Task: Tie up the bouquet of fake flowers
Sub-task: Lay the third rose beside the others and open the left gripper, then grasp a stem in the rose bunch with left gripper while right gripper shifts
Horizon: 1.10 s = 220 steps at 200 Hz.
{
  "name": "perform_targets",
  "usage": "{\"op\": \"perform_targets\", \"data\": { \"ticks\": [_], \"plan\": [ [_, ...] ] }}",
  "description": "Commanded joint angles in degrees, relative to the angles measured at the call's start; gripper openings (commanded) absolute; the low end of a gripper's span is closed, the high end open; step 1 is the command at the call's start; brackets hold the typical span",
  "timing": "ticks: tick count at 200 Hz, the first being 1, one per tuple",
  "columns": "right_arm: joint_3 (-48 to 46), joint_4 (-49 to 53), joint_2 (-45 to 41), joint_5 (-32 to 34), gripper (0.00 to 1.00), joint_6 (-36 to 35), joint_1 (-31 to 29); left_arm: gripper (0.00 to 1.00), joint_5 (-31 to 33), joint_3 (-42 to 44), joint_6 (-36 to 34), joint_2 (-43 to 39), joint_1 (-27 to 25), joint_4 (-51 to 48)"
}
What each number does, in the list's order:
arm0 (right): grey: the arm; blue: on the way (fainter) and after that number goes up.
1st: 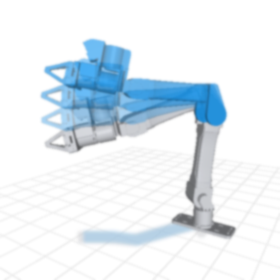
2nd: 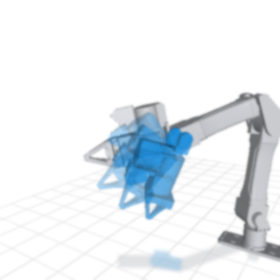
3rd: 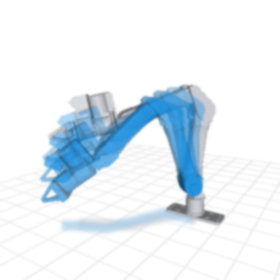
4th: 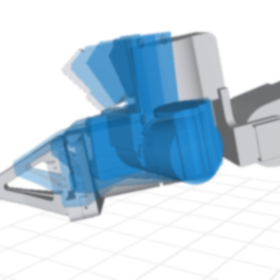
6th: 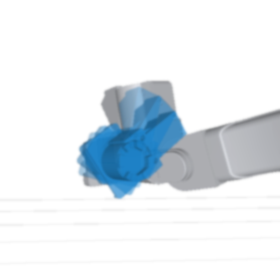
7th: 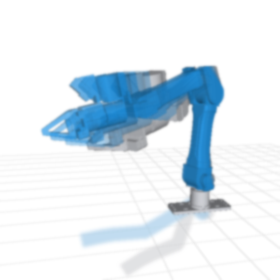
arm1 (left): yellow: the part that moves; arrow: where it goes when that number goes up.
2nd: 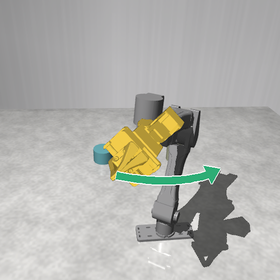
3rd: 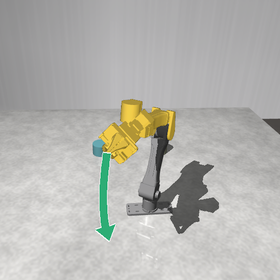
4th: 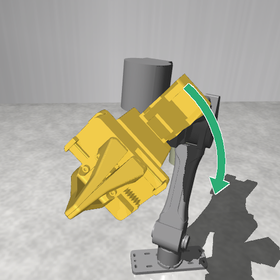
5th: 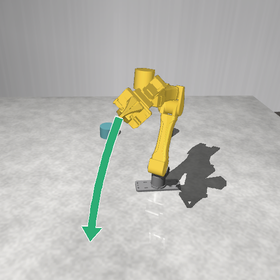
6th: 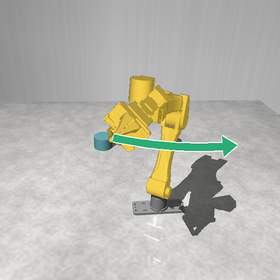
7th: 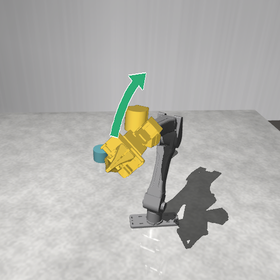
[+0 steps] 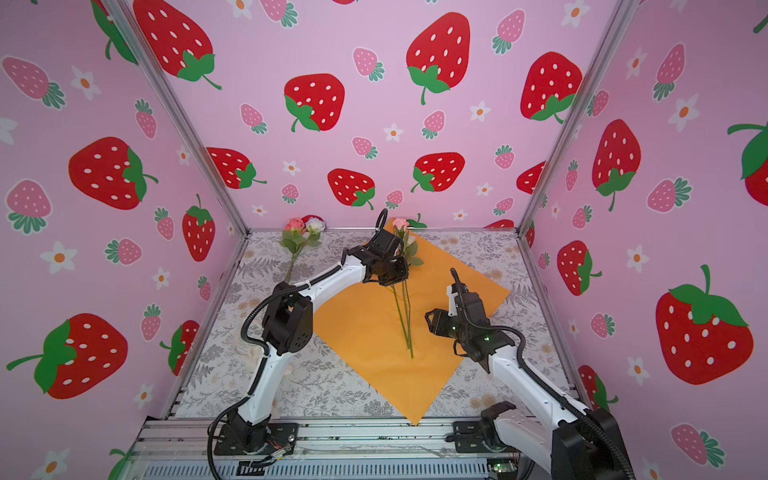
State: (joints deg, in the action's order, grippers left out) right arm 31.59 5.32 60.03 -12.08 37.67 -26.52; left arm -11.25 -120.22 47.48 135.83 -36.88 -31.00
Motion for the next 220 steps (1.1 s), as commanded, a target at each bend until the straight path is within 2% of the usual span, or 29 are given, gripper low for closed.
{"op": "perform_targets", "data": {
  "ticks": [1, 30, 76, 79, 133, 154, 189, 220],
  "plan": [
    [-0.4, 0.7, 0.2, -1.5, 0.51, -0.6, 0.4, 0.0, 3.0, -4.1, 3.3, 3.3, 0.3, -1.5],
    [-0.2, 0.6, 1.2, -2.1, 0.51, -1.5, 0.7, 0.01, 1.1, -7.7, 2.5, 6.8, 0.1, -2.4],
    [0.0, 0.0, 3.0, -3.4, 0.51, -2.2, 1.2, 0.05, 2.2, -9.7, 0.0, 9.5, -0.5, -5.2],
    [0.0, 0.0, 3.1, -3.4, 0.51, -2.2, 1.3, 0.09, 2.1, -9.6, -0.2, 9.5, -0.5, -5.3],
    [0.4, -0.2, 3.8, -4.1, 0.51, -2.3, 1.5, 0.28, 0.5, -8.5, -5.7, 5.4, -0.7, -7.7],
    [0.8, -0.9, 4.2, -4.7, 0.51, -2.3, 1.5, 0.35, 0.1, -4.5, -8.1, 0.7, -0.6, -7.0],
    [1.4, -4.3, 5.4, -8.6, 0.51, -2.2, 1.5, 0.52, -0.7, 9.0, -12.5, -10.4, 0.3, 0.5],
    [3.4, -7.4, 7.6, -12.6, 0.51, -1.9, 0.5, 0.54, -0.2, 18.8, -16.3, -20.1, 5.8, 3.7]
  ]
}}
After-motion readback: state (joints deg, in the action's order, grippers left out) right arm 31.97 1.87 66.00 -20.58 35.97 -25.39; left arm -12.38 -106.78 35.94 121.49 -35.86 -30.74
